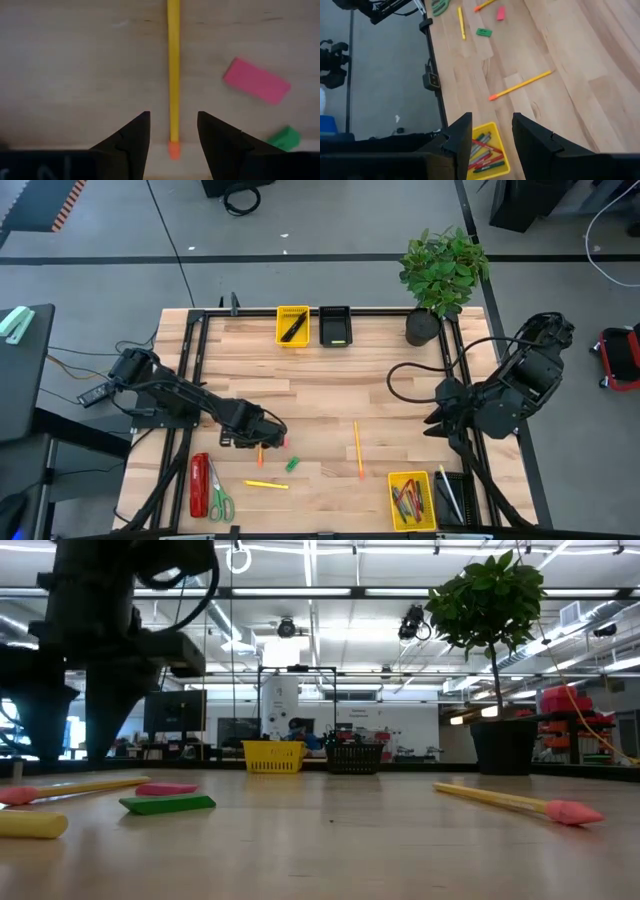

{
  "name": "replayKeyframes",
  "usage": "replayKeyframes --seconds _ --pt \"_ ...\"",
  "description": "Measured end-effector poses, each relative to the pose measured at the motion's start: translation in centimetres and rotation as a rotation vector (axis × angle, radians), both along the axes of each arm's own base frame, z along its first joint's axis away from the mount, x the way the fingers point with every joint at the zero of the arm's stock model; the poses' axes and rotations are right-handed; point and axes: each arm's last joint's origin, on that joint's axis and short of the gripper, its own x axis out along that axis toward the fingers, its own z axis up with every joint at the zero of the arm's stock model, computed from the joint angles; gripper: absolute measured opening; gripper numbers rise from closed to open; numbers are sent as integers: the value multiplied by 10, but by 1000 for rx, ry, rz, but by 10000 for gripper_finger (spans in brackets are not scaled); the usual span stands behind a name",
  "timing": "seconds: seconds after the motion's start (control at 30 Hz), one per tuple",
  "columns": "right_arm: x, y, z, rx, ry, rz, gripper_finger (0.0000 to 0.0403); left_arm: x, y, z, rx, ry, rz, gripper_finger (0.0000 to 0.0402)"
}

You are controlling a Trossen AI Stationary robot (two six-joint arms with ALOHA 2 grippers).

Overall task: Sort crayons/erasers/pens/pencils in bins
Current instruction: Put the left yellow pencil into the bottom black bin

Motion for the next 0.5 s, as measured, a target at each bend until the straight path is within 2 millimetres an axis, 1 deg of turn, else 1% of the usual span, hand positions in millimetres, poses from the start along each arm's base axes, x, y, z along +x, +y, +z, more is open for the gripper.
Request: replayKeyframes --seconds 0.07,0.2,0.37,0.5 --pt "0 0 0 3 6 -9 146 -2 1 -7 -5 -12 2 172" --pt "0 -1 0 1 -5 -36 146 -8 3 -15 3 9 4 172" --pt "0 -2 0 -10 -18 -60 146 -10 4 -21 1 -5 2 171" --pt "0 -4 -1 -22 -9 -69 146 -9 4 -23 14 -8 3 160"
